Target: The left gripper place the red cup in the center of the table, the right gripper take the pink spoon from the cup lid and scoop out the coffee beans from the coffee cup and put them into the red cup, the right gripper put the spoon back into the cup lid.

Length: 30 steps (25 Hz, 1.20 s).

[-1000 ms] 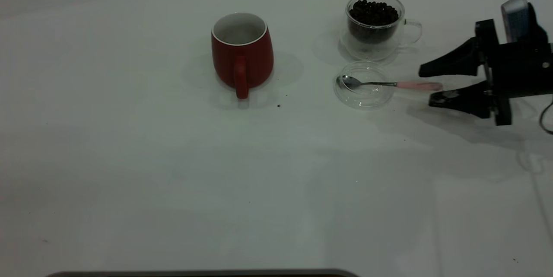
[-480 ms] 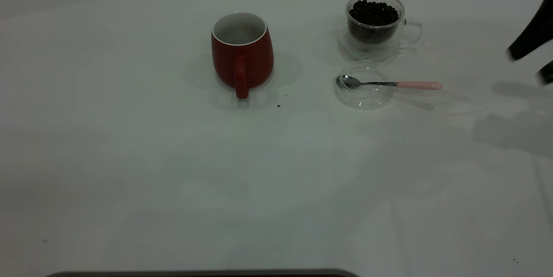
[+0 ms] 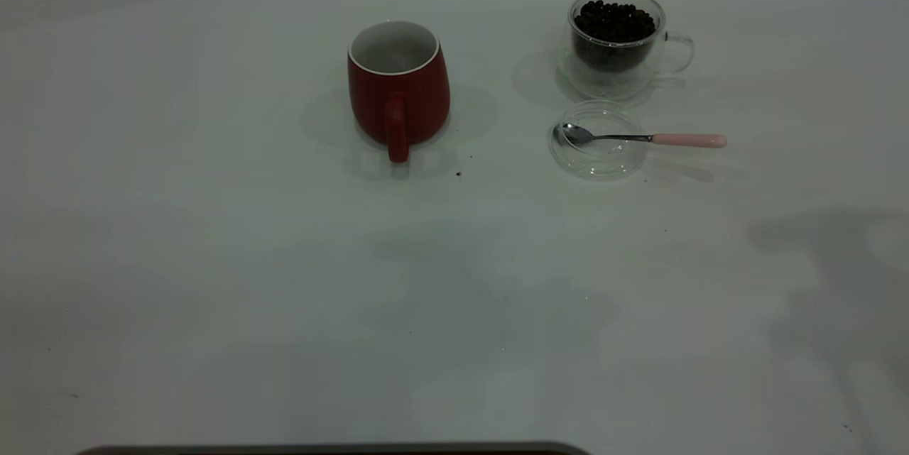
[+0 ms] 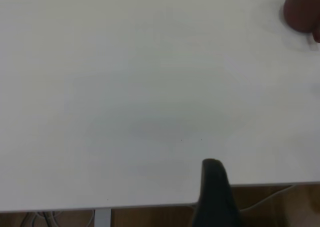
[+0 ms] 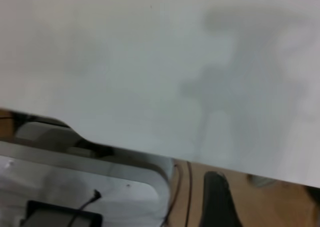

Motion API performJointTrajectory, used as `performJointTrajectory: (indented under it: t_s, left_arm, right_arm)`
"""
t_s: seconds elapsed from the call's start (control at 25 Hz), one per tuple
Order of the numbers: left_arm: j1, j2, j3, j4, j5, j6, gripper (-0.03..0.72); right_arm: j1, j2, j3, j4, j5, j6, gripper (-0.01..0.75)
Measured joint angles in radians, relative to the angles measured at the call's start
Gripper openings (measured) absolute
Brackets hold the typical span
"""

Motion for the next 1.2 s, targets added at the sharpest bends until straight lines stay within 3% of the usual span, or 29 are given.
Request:
performJointTrajectory:
  t_s: [0.36,0.68,1.2]
  left_arm:
    - [0.0,0.0,0.0,0.0,0.0,-0.001,0.586]
    - [0.0,0.0,0.0,0.0,0.0,-0.002,0.586]
    - [0.0,0.0,0.0,0.0,0.0,-0.002,0.586]
  right_arm:
    - [0.011,-0.356,0.237,-0.09,0.034,0.078,0.538]
    - [0.011,-0.59,0.474,-0.078,-0.064,0.081,0.538]
    - [0.011,-0.924,0.513,-0.076,-0.014,0.045,0.538]
